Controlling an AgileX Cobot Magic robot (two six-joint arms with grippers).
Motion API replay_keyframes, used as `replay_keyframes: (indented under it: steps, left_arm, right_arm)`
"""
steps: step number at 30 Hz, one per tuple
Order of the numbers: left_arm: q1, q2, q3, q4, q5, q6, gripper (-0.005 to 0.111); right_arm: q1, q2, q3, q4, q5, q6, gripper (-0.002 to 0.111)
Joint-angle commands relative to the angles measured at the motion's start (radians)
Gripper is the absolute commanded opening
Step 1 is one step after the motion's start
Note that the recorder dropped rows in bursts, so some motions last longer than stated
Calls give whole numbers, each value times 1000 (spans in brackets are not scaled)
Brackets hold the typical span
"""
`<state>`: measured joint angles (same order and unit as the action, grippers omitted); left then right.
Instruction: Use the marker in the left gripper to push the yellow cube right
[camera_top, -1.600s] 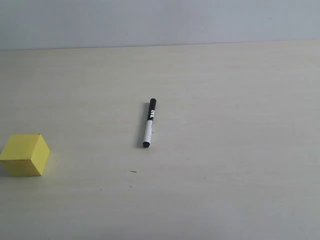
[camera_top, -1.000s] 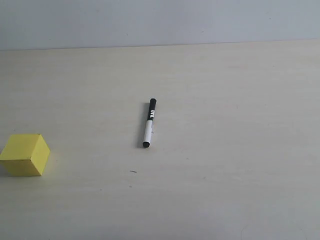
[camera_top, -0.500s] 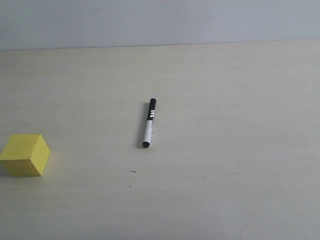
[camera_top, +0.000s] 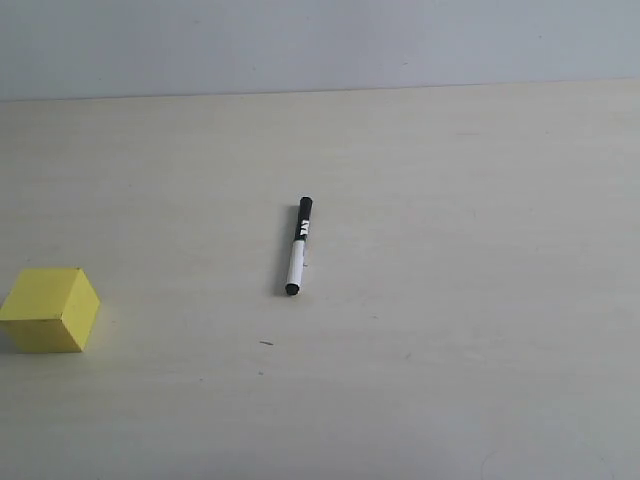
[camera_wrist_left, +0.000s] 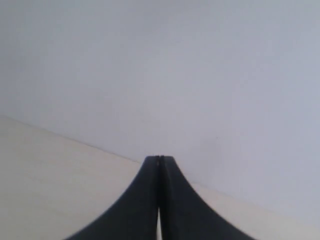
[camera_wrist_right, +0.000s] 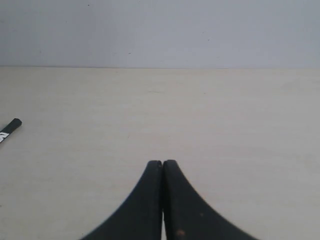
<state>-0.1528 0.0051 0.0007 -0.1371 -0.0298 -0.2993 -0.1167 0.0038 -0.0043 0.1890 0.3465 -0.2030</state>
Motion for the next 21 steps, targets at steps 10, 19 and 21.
replay_keyframes:
  steps: [10, 19, 21]
  left_arm:
    - [2, -5, -1, -41, -126, -175, 0]
    - [2, -5, -1, -43, -97, -154, 0]
    - [2, -5, -1, -62, -147, -162, 0]
  right_arm:
    - [-6, -4, 4, 3, -4, -1, 0]
    - [-6, -4, 4, 3, -4, -1, 0]
    - [-6, -4, 4, 3, -4, -1, 0]
